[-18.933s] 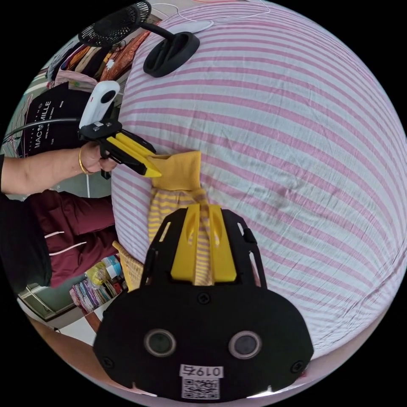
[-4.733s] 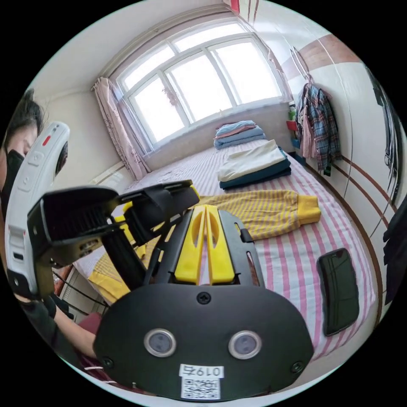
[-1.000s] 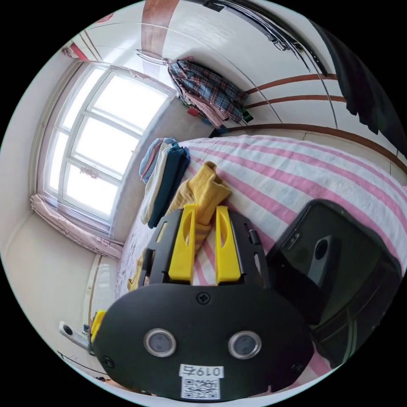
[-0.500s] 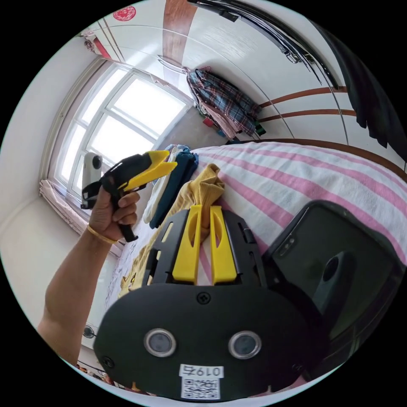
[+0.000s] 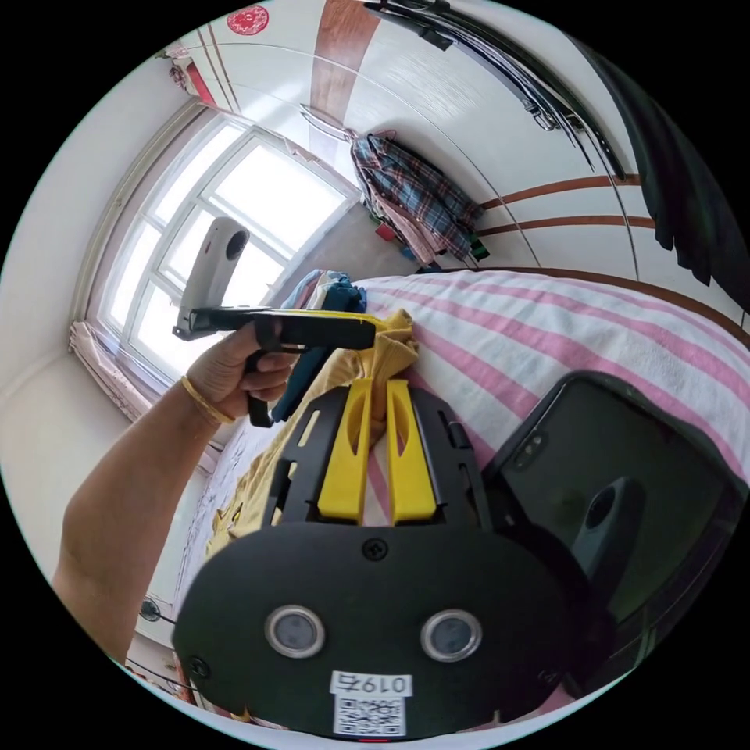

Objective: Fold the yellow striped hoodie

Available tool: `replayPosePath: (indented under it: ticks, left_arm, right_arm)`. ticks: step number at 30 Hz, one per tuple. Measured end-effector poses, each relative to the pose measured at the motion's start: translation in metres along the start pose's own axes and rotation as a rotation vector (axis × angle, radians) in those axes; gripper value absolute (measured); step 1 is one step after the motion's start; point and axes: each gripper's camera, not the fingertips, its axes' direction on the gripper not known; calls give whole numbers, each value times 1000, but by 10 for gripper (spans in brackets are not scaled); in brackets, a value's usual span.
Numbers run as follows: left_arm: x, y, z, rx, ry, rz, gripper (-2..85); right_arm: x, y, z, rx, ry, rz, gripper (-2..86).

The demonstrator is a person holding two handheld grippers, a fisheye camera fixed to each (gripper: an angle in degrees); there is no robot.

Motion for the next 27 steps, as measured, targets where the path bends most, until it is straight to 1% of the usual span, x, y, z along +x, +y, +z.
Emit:
replayPosePath:
  ticks: [3,5,6,10,13,15,19,27]
  left_arm:
    - [-7,18,-20,78,4,-27,34]
    - [-15,43,-43,167,49,-41,24]
    - [-17,51,-49,188,66,-44,23]
    - [-36,122,-100,380,202,-53,18]
    - [-46,183,-140,523,294,-17,17]
    - [-51,220,-162,582,334,9,16]
    - [-55,311,-205,688,318,33,14]
    - [-62,511,-274,874,209,-30,15]
  right_arm:
    - [-13,-8,-9,25,-2,-20,11]
    - [-27,-14,-18,49,-2,-52,11]
    - [-41,-18,-24,72,2,-103,11]
    - [-109,-29,-48,126,65,-309,10]
    - [-163,-38,-69,153,47,-430,10]
    - [-199,-43,-82,156,36,-496,10]
    - [-284,-47,-100,140,-39,-594,9]
    - [-448,-45,-100,129,-189,-724,8]
